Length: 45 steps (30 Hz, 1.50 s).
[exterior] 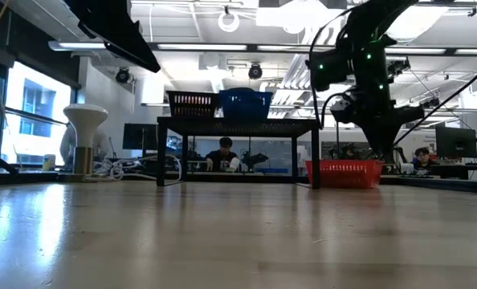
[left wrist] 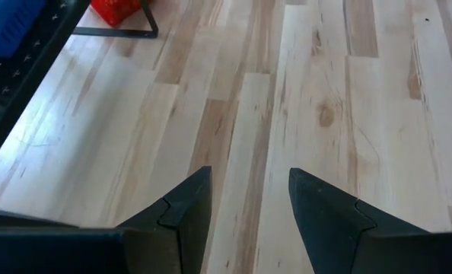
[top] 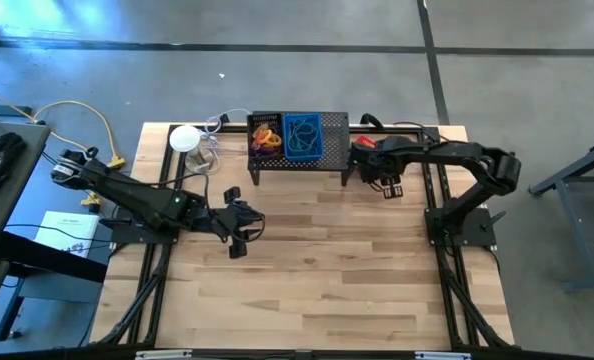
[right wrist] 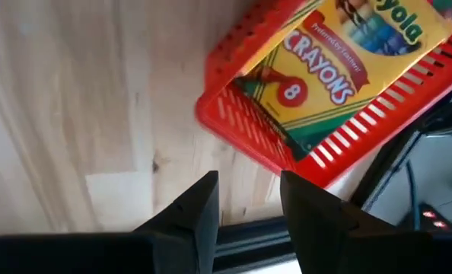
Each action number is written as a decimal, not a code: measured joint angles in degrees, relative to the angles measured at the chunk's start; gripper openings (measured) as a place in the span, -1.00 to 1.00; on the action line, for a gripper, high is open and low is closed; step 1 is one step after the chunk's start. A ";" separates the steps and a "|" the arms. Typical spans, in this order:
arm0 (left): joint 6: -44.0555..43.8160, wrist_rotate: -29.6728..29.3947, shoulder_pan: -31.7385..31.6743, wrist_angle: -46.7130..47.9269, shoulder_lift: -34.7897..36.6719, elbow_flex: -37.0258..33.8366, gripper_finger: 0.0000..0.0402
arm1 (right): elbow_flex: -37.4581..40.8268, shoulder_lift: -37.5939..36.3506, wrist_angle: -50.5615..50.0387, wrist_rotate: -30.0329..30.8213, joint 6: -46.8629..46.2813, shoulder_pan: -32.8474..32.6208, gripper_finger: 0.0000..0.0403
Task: Pick & Place Office Desk Supplies
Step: Put the red basket on the shelf
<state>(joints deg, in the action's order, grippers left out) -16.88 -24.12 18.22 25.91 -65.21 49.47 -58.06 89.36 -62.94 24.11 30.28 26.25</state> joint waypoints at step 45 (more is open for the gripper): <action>6.08 -0.02 1.79 -4.35 -0.33 0.00 -0.17 | 8.37 0.74 26.25 9.94 20.89 0.43 -0.36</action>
<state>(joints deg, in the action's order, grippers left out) -10.81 -24.14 20.01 21.56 -65.54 49.47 -49.69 90.11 -36.69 34.04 51.17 26.68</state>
